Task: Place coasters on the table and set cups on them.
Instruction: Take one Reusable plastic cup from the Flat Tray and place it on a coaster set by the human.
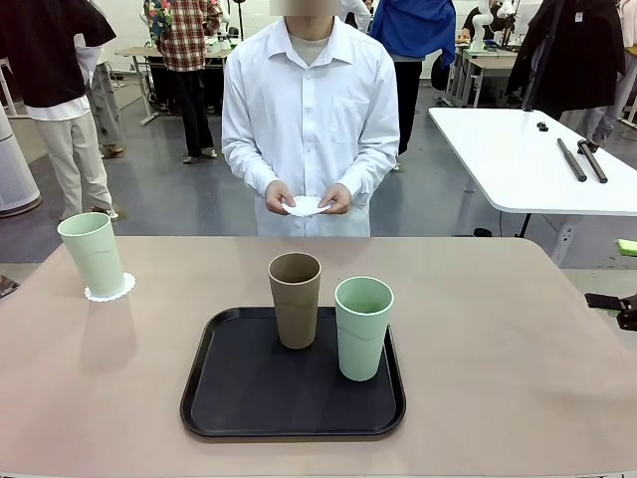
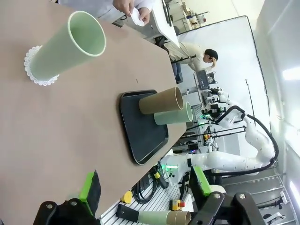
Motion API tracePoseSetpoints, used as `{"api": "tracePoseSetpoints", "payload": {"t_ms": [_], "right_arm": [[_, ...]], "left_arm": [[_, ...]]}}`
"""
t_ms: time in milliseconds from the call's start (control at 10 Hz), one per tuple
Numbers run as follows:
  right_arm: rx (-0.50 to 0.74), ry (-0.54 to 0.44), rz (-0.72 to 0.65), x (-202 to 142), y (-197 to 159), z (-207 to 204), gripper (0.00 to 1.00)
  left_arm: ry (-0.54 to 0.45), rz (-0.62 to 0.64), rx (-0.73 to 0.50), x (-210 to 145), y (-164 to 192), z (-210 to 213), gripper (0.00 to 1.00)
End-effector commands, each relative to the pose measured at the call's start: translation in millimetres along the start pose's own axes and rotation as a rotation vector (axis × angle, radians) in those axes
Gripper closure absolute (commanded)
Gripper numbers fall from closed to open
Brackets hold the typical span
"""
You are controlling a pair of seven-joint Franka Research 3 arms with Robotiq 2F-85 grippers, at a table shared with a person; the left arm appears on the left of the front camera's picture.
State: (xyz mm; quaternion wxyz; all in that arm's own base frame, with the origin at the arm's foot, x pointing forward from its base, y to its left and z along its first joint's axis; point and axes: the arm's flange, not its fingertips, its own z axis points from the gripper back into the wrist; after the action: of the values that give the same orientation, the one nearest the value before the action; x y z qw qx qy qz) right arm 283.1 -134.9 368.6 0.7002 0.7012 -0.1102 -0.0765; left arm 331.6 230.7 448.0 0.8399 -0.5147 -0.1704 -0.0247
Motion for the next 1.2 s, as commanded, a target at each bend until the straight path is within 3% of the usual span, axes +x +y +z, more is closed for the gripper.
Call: {"api": "tracePoseSetpoints", "payload": {"t_ms": [0,300,700,1100], "right_arm": [[0.025,-0.014,0.006,3,3,-2,0.0],[0.025,-0.014,0.006,3,3,-2,0.0],[0.025,-0.014,0.006,3,3,-2,0.0],[0.025,-0.014,0.006,3,3,-2,0.0]], "left_arm": [[-0.031,-0.017,0.023,-3,7,-5,0.0],[-0.004,0.004,0.007,-1,6,-1,0.0],[-0.057,0.07,-0.235,11,35,-4,0.0],[-0.013,0.154,-0.231,14,62,-6,0.0]]}}
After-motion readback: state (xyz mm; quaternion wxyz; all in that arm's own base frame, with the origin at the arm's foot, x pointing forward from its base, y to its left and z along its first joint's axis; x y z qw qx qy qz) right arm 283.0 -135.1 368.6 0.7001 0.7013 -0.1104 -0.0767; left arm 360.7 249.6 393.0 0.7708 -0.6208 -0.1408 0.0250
